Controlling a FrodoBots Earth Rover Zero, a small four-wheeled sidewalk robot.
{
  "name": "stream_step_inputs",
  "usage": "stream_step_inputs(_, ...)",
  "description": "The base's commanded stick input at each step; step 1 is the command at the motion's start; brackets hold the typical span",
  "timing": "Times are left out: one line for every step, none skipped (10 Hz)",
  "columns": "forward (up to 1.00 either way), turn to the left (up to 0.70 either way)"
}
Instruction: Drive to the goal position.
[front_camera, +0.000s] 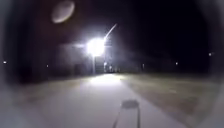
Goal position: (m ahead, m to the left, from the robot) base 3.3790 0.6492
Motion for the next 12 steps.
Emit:
stream_step_inputs(1.00, 0.16)
stream_step_inputs(1.00, 0.27)
stream_step_inputs(1.00, 0.27)
stream_step_inputs(1.00, 0.27)
stream_step_inputs(1.00, 0.27)
stream_step_inputs(1.00, 0.27)
stream_step_inputs(1.00, 0.27)
stream_step_inputs(1.00, 0.22)
stream_step_inputs(1.00, 0.16)
stream_step_inputs(1.00, 0.11)
stream_step_inputs(1.00, 0.05)
stream_step_inputs(1.00, 0.00)
